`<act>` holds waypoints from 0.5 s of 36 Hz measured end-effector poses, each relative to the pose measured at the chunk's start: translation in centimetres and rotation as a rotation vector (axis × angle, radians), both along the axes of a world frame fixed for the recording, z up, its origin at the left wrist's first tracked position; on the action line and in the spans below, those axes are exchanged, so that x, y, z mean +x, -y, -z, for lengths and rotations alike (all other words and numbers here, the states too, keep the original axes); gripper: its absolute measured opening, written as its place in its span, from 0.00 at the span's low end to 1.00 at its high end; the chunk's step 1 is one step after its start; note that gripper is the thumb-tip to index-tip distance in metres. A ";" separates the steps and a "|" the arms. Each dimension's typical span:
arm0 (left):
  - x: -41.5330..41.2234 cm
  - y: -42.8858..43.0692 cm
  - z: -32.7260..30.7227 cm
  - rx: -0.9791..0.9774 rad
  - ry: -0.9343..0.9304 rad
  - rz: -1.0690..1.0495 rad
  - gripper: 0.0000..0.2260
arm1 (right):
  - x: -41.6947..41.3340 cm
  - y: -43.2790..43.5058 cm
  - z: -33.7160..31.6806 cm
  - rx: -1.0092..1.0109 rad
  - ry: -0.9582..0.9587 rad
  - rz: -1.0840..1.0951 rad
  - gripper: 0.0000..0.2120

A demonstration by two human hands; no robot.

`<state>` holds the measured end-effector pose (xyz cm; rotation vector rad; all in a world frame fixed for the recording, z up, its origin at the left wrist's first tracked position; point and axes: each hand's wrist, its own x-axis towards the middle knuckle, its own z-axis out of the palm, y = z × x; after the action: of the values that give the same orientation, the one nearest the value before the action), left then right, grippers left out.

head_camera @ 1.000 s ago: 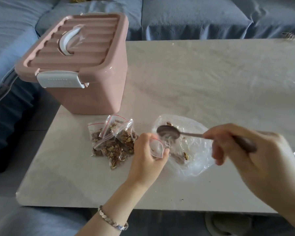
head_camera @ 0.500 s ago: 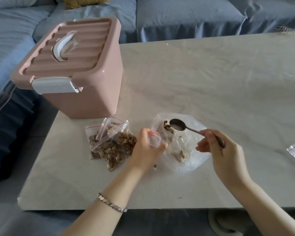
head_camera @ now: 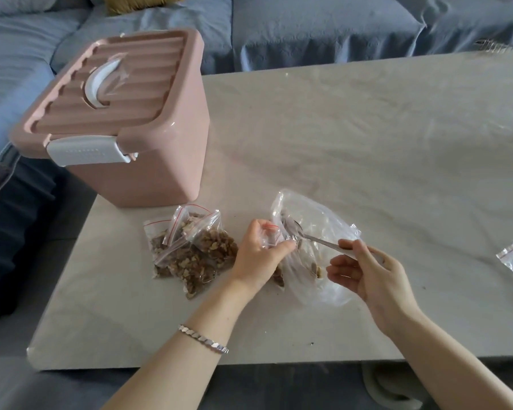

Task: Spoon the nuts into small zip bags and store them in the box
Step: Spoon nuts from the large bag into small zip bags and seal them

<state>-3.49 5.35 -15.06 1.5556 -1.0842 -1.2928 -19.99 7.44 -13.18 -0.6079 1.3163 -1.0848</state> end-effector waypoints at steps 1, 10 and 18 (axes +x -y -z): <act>0.0 0.0 0.0 0.002 0.003 -0.006 0.19 | -0.2 0.0 0.0 0.019 0.033 0.022 0.12; 0.1 0.2 -0.2 0.016 0.033 -0.040 0.14 | -2.0 -0.6 -0.5 0.024 0.146 0.097 0.14; 0.6 0.3 0.1 -0.027 0.092 -0.124 0.13 | -3.4 -0.6 -1.1 -0.044 0.035 0.116 0.15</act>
<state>-2.88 5.06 -15.12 1.6490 -1.0402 -1.1293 -23.37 8.02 -12.04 -0.5477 1.3138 -1.2166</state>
